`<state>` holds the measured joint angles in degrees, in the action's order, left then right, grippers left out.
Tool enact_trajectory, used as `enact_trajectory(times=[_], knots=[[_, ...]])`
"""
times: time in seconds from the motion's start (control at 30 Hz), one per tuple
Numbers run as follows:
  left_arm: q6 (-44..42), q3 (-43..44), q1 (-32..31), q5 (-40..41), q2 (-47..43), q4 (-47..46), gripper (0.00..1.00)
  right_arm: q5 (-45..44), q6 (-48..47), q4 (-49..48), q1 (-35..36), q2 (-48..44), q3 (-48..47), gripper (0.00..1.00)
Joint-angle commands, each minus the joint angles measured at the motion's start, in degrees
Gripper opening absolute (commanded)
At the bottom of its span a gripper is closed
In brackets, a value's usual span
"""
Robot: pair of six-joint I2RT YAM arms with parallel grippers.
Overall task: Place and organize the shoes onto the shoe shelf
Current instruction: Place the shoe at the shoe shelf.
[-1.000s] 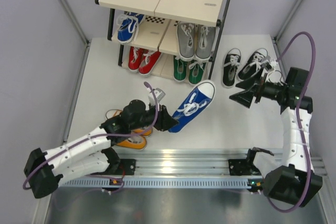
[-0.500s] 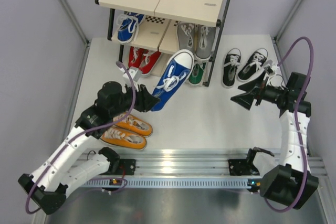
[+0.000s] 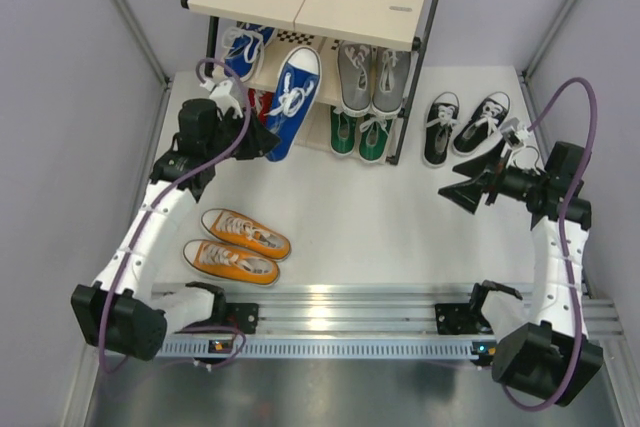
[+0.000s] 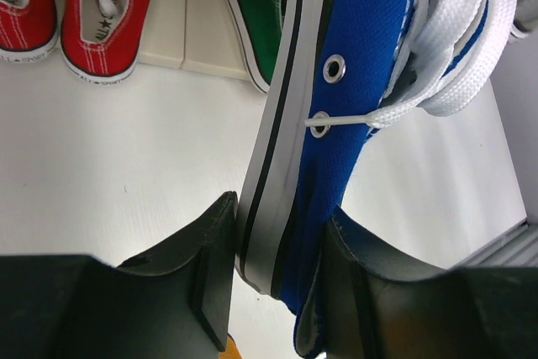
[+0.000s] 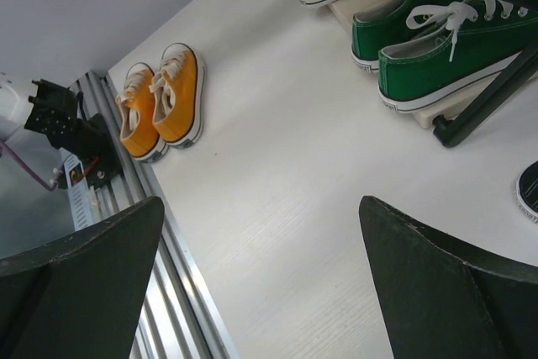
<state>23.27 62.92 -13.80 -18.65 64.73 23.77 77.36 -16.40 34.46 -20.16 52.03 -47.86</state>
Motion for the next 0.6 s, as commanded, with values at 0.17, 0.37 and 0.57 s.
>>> enact_trajectory(times=[0.17,0.37,0.57], knots=[[0.9,12.58,2.38,0.02,9.43,-9.09,0.0,1.83,1.9,-5.19,-0.93,-2.02,1.45,0.99],[0.9,18.72,3.08,2.48,16.03,-9.18,0.0,1.74,2.78,-6.24,-0.84,-2.28,2.06,0.99],[1.25,23.56,3.61,3.71,21.39,-9.97,0.0,1.39,3.22,-6.77,-0.93,-2.55,2.42,0.99]])
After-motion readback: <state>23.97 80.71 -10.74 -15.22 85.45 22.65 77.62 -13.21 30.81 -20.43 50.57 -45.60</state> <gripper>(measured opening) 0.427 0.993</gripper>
